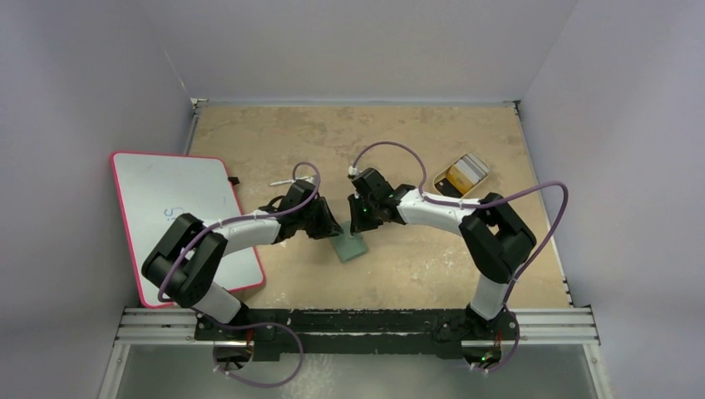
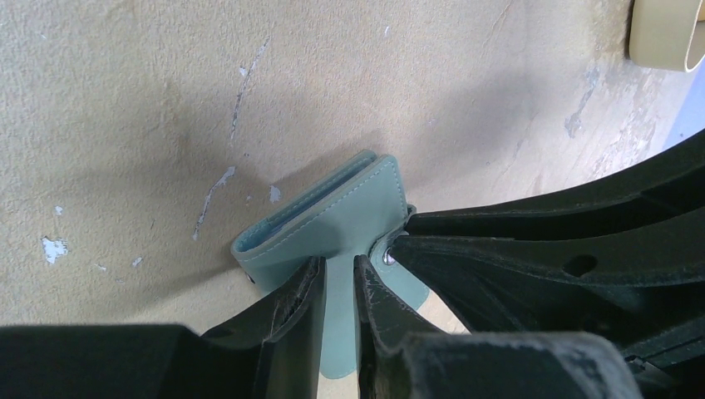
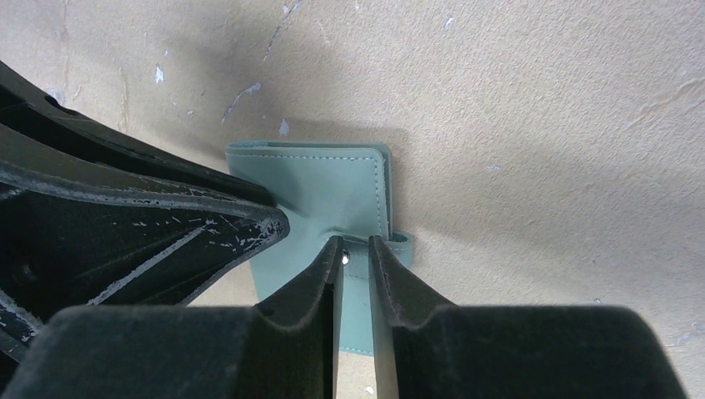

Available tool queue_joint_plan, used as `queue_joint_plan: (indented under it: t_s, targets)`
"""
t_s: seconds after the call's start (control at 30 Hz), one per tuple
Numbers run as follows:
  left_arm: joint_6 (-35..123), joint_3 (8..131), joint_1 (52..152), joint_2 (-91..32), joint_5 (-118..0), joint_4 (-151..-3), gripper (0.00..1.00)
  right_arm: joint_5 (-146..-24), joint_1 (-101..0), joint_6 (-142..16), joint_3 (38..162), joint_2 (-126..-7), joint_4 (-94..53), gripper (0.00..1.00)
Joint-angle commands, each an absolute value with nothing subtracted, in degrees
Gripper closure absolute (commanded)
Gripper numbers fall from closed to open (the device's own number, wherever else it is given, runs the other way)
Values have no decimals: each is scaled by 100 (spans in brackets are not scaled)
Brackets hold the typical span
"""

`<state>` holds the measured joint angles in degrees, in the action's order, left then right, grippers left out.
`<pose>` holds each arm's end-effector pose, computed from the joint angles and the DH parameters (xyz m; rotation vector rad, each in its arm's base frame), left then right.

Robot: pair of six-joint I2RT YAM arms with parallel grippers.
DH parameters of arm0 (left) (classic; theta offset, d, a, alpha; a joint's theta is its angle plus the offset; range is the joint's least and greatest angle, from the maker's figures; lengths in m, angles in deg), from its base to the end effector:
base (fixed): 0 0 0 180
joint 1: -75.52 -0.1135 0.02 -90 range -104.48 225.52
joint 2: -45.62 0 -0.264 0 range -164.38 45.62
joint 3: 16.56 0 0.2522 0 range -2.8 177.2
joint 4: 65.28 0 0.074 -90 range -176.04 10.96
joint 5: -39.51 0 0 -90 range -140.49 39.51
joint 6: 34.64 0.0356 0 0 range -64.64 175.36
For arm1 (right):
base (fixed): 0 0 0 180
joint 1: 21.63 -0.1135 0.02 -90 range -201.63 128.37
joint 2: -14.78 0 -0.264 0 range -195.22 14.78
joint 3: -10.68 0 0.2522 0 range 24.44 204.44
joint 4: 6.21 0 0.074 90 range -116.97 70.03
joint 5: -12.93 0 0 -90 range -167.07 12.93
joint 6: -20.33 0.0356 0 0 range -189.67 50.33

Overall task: Put the credit cards into the card holder
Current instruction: Close the card holder at the center of the board.

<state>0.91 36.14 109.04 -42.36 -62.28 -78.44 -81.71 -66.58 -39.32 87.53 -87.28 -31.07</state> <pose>0.2367 -0.1655 0.1502 -0.3746 2.5927 -0.8843 0.2624 0.2660 0.1803 -0.3628 2.5355 0.6505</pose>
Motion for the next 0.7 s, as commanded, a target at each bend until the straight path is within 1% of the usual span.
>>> queue_joint_plan:
  t_s: [0.0,0.17,0.67]
  targets:
    - [59,3666,10918,-4266,-6117,-7659,83,-8315,-6678,-4106,8887,-8790,-3134,82]
    - [63,3666,10918,-4296,-6094,-7658,83,-8598,-6694,-4273,8892,-8788,-3193,82]
    - [39,3702,10918,-4321,-6064,-7687,83,-8658,-6819,-4478,9150,-8889,-3550,84]
